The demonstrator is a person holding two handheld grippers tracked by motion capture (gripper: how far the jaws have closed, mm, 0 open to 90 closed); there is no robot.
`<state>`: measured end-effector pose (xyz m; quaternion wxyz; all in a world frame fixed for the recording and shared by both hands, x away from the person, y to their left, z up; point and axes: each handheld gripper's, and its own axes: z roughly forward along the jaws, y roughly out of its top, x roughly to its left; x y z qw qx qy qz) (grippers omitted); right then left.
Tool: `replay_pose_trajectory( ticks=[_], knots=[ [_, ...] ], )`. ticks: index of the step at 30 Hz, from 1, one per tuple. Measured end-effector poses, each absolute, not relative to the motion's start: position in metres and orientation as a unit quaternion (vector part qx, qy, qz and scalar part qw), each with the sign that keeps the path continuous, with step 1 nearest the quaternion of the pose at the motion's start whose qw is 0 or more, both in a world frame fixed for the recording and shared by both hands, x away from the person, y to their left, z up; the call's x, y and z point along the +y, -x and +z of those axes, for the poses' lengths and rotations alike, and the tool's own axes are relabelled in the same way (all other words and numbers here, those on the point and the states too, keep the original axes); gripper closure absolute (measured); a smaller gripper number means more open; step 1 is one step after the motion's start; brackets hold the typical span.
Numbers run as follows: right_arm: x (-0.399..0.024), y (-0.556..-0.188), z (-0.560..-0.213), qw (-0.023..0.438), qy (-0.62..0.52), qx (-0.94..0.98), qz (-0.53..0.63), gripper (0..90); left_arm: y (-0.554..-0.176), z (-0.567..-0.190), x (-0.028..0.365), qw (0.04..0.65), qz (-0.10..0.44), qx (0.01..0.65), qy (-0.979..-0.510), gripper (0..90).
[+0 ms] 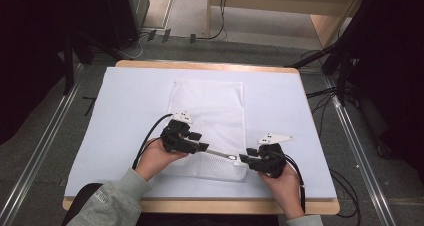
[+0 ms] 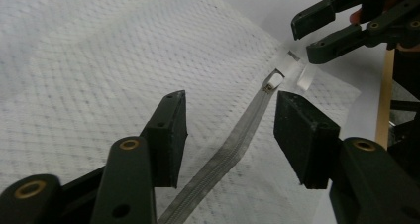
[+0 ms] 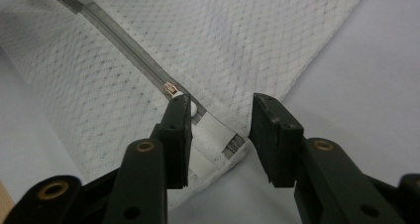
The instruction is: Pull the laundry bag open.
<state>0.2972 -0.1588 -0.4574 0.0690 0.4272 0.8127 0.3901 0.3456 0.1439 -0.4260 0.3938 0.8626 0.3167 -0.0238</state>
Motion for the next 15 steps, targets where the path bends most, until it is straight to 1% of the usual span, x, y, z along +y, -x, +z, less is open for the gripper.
replay_pose_trajectory(
  ticks=[4,8,12,13,15],
  knots=[
    [-0.158,-0.3,-0.46,0.06,-0.431,0.814,0.386,70.4,-0.343,-0.43,0.137,0.392,-0.034,0.313,-0.865,56.5],
    [-0.155,-0.303,-0.462,0.053,-0.434,0.814,0.381,77.6,-0.341,-0.435,0.129,0.388,-0.041,0.307,-0.868,68.0],
    [-0.152,-0.305,-0.462,0.039,-0.436,0.814,0.383,88.3,-0.343,-0.439,0.122,0.387,-0.048,0.302,-0.87,80.3],
    [-0.151,-0.306,-0.463,0.037,-0.431,0.815,0.385,90.0,-0.344,-0.441,0.12,0.384,-0.048,0.302,-0.871,82.8],
    [-0.148,-0.306,-0.464,0.031,-0.432,0.815,0.385,90.0,-0.345,-0.445,0.117,0.376,-0.047,0.302,-0.875,84.0]
  ],
)
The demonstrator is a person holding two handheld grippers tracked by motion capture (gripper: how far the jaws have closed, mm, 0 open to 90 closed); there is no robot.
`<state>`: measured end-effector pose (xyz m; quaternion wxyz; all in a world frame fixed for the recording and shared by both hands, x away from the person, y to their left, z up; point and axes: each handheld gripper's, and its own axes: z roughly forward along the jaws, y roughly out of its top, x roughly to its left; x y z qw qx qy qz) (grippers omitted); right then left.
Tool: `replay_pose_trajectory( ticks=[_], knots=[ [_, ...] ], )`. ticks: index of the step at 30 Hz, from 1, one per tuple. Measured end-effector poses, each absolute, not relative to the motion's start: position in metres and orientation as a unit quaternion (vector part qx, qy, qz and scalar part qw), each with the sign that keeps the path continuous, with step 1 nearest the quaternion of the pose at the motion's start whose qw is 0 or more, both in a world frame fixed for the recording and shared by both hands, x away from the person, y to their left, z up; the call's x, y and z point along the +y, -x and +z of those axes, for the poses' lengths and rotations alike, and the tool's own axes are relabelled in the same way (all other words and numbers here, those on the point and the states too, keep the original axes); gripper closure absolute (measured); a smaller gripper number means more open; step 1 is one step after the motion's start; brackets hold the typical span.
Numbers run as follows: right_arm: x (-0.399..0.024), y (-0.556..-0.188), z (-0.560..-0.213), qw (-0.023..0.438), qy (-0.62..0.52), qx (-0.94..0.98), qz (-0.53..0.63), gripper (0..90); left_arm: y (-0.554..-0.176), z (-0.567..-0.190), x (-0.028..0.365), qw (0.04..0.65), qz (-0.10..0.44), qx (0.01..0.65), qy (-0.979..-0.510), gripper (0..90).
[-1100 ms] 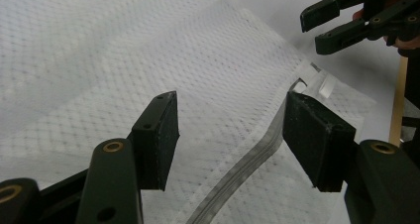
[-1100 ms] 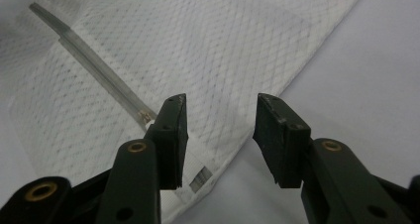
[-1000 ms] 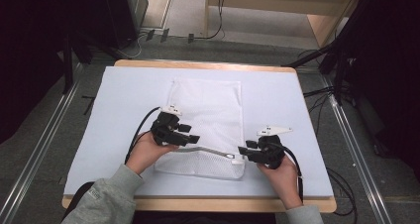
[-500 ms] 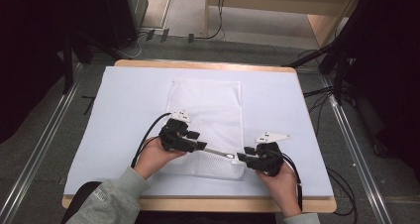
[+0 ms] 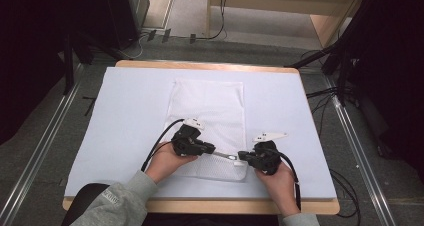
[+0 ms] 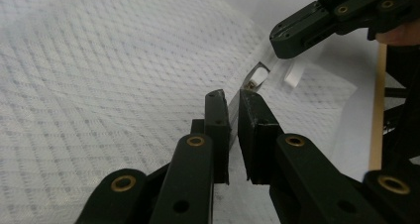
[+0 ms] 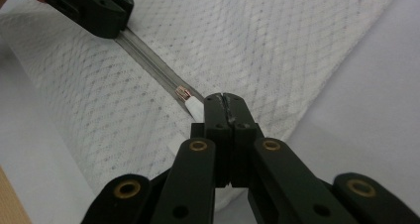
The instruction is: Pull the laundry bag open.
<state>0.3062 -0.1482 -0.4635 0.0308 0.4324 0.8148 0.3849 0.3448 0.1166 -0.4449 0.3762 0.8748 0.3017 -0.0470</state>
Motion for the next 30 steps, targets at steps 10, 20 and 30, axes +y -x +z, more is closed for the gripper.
replay_pose_trajectory(
  ticks=[10,20,30],
  knots=[
    [-0.143,-0.314,-0.47,0.03,-0.434,0.82,0.372,90.0,-0.347,-0.461,0.111,0.347,-0.051,0.303,-0.886,84.6],
    [-0.139,-0.317,-0.474,0.019,-0.429,0.818,0.382,90.0,-0.346,-0.463,0.11,0.347,-0.05,0.301,-0.887,84.7],
    [-0.141,-0.312,-0.473,-0.016,-0.426,0.82,0.382,90.0,-0.346,-0.463,0.109,0.348,-0.047,0.297,-0.888,84.7]
  ],
)
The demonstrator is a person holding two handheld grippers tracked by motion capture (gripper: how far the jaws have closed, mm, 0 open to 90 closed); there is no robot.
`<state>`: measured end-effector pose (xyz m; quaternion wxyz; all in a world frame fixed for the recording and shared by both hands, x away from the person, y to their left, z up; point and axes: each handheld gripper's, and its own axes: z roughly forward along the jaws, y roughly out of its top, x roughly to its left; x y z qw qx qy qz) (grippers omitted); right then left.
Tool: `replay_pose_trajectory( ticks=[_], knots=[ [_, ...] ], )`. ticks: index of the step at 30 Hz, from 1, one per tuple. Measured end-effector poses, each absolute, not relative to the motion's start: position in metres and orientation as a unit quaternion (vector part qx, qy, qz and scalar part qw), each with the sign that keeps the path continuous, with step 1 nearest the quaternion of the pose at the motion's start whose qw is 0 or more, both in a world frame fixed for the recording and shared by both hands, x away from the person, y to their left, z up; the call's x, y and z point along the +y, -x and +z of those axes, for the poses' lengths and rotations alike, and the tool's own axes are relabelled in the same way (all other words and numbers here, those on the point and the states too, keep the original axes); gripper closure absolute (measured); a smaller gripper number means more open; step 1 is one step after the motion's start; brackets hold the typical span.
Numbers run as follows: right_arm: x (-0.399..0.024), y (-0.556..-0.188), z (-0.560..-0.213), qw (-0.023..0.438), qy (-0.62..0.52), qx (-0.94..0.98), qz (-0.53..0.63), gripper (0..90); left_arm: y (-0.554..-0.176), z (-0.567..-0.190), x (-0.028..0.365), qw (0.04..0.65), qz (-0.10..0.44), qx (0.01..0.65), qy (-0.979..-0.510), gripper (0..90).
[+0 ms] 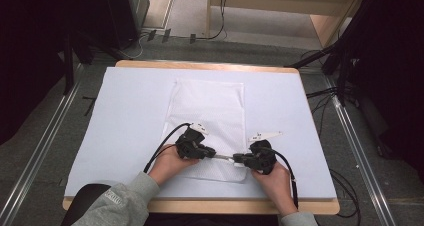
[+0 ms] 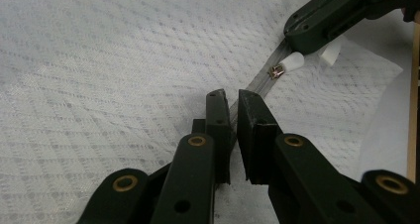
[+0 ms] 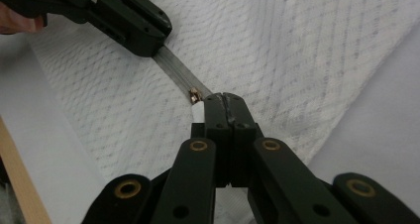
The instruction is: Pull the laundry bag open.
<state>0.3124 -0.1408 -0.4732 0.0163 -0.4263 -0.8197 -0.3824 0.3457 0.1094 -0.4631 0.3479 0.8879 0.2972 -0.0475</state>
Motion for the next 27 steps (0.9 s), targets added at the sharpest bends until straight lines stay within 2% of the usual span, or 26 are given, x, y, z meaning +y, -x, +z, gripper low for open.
replay_pose_trajectory(
  ticks=[6,14,19,27],
  knots=[
    [-0.139,-0.308,-0.471,0.037,0.418,-0.818,-0.393,90.0,-0.346,-0.463,0.11,0.347,-0.049,0.296,-0.889,84.2],
    [-0.125,-0.306,-0.469,0.005,0.396,-0.829,-0.395,90.0,-0.347,-0.463,0.11,0.353,-0.059,0.301,-0.884,81.7],
    [-0.138,-0.305,-0.461,-0.034,0.396,-0.831,-0.389,90.0,-0.346,-0.458,0.11,0.363,-0.058,0.297,-0.881,78.8],
    [-0.148,-0.305,-0.465,-0.046,0.41,-0.833,-0.369,90.0,-0.347,-0.457,0.101,0.371,-0.075,0.297,-0.877,77.8]
  ],
)
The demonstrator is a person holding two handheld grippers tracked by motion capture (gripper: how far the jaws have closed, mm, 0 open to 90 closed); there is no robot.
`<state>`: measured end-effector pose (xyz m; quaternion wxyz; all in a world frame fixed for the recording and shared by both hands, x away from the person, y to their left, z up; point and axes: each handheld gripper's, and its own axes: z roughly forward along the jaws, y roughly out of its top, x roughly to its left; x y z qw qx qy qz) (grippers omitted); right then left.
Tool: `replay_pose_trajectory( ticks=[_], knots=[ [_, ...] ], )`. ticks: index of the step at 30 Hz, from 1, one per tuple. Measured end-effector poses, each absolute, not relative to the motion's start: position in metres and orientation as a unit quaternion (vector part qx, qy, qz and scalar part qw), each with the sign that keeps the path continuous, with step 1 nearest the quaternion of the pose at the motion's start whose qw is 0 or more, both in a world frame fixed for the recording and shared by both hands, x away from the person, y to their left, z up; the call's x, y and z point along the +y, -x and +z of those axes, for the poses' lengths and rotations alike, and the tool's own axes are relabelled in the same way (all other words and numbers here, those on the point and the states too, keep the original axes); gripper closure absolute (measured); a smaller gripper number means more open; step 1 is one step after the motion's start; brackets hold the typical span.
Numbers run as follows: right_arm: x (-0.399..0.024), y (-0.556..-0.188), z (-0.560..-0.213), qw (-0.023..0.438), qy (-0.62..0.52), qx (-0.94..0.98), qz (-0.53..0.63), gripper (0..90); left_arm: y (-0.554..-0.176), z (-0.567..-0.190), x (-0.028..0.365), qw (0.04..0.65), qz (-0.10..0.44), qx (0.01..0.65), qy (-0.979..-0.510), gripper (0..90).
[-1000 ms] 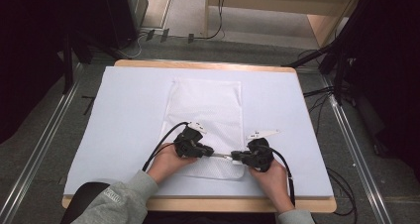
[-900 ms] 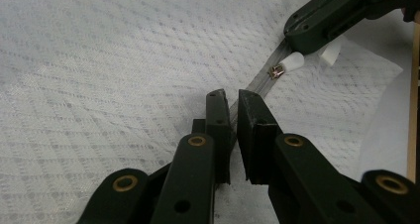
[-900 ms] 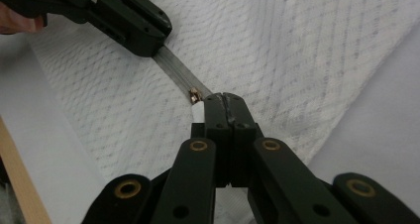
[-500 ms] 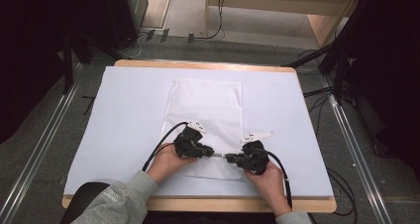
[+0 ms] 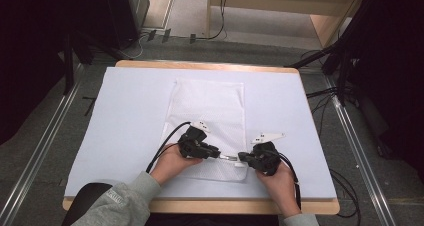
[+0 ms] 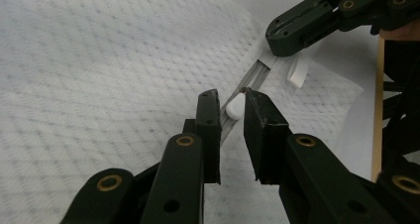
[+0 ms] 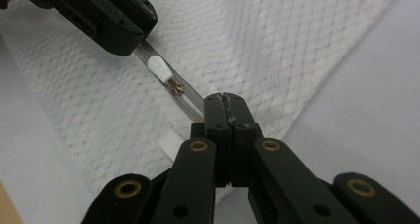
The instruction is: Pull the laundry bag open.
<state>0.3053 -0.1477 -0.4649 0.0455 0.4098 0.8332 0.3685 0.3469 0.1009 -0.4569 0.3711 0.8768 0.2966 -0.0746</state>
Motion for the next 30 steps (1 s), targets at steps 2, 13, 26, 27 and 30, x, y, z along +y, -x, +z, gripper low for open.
replay_pose_trajectory(
  ticks=[2,13,26,27,30],
  knots=[
    [-0.147,-0.305,-0.467,0.051,-0.409,0.837,0.36,90.0,-0.348,-0.459,0.097,0.364,-0.08,0.295,-0.88,77.6],
    [-0.145,-0.302,-0.47,0.062,-0.404,0.839,0.36,90.0,-0.348,-0.464,0.085,0.357,-0.094,0.29,-0.883,79.9],
    [-0.145,-0.301,-0.47,0.068,-0.402,0.839,0.36,90.0,-0.346,-0.468,0.075,0.354,-0.088,0.281,-0.887,86.7],
    [-0.145,-0.301,-0.47,0.068,-0.401,0.84,0.36,90.0,-0.347,-0.468,0.075,0.355,-0.094,0.284,-0.885,87.3],
    [-0.146,-0.301,-0.471,0.069,-0.396,0.84,0.365,90.0,-0.35,-0.469,0.076,0.358,-0.109,0.295,-0.879,87.9]
  ],
)
